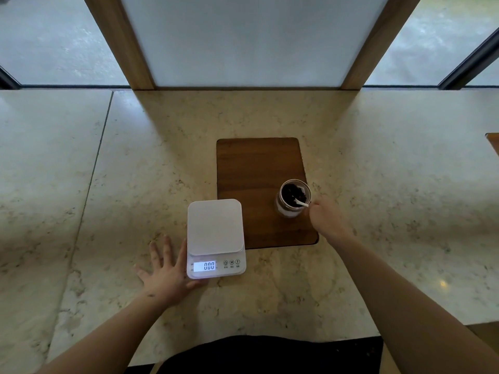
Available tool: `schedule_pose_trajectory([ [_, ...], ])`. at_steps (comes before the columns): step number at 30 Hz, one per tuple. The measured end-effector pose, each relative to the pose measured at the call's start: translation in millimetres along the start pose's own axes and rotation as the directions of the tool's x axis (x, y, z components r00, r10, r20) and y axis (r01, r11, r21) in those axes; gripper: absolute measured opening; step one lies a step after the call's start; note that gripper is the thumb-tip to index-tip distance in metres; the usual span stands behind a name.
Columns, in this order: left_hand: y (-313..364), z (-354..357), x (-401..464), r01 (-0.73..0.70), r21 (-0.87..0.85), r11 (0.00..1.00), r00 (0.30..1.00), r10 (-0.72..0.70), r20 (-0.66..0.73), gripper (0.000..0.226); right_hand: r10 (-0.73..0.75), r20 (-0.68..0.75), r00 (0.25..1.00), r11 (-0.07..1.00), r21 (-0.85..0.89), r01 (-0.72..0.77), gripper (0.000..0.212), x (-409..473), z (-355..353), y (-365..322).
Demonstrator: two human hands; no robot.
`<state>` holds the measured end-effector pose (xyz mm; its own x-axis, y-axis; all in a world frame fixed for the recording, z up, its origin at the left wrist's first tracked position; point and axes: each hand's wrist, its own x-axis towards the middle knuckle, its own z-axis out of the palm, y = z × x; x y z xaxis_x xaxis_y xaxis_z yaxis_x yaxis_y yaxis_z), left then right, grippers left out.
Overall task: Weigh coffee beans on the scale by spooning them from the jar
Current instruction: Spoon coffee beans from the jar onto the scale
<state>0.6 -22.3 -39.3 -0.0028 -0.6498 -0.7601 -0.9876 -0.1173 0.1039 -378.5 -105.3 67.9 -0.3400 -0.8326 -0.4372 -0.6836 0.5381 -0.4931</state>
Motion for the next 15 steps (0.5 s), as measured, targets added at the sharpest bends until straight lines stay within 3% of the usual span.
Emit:
schedule_pose_trajectory([
  [9,1.0,-2.2,-4.3,-0.011,-0.008,1.000,1.000,0.011,-0.001,0.128,0.054,0.080,0.995,0.992,0.107,-0.063,0.031,8.2,2.8,4.2],
  [15,0.6,-2.7,-2.8,-0.004,-0.009,1.000,1.000,0.004,-0.002,0.128,0.218,0.104,0.970,0.894,0.376,-0.242,0.036,4.9,10.4,3.5],
])
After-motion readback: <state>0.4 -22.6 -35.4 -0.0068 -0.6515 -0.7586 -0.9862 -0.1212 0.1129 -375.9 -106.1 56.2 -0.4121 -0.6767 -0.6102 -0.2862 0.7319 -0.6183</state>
